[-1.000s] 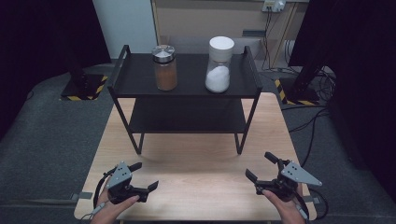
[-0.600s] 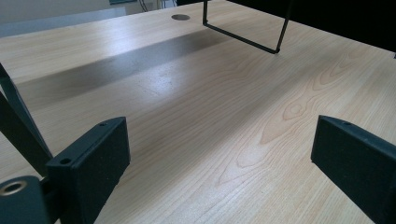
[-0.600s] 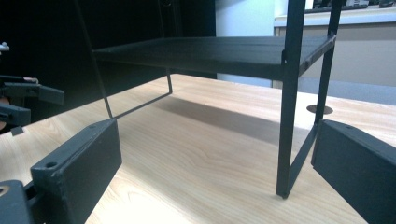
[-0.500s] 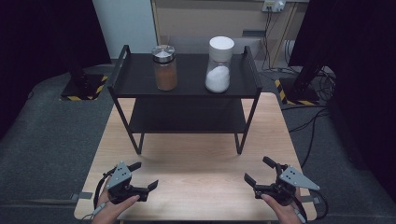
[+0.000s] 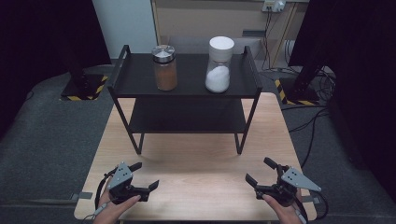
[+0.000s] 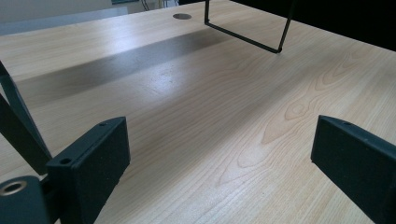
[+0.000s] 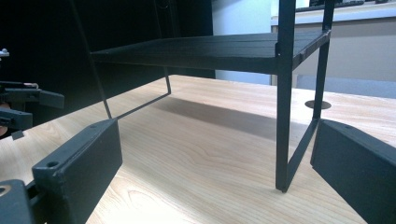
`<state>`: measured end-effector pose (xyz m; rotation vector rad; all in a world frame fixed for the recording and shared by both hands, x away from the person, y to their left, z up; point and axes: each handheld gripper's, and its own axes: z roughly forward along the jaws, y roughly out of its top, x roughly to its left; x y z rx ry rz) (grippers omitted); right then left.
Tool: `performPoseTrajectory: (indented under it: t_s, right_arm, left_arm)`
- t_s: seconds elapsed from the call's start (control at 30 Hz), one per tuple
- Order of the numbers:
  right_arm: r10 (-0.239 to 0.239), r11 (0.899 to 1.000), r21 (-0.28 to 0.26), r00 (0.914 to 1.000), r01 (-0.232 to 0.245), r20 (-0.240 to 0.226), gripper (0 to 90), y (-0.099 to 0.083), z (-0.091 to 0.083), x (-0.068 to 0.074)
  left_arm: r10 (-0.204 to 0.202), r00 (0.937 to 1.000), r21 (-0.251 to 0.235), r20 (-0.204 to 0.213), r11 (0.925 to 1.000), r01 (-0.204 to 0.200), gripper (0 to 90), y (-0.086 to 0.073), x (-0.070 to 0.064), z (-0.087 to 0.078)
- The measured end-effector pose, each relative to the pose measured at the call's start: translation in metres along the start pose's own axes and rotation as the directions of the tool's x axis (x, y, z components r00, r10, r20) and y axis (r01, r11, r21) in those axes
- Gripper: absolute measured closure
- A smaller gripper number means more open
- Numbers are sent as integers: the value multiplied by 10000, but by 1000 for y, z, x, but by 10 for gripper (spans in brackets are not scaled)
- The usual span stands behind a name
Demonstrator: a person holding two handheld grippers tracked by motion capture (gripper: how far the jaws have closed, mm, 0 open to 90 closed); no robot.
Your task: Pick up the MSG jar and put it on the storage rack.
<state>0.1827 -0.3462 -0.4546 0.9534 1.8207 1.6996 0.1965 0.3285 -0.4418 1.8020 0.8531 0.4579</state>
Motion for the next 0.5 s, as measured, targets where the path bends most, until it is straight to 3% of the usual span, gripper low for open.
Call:
performPoseTrajectory:
  t_s: [0.5]
  right_arm:
    - [33,10000,-69,10000,-34,-76,25,0,-1,1]
  left_arm:
    - [-47,9999,-146,-103,9999,46,31,0,1,-4]
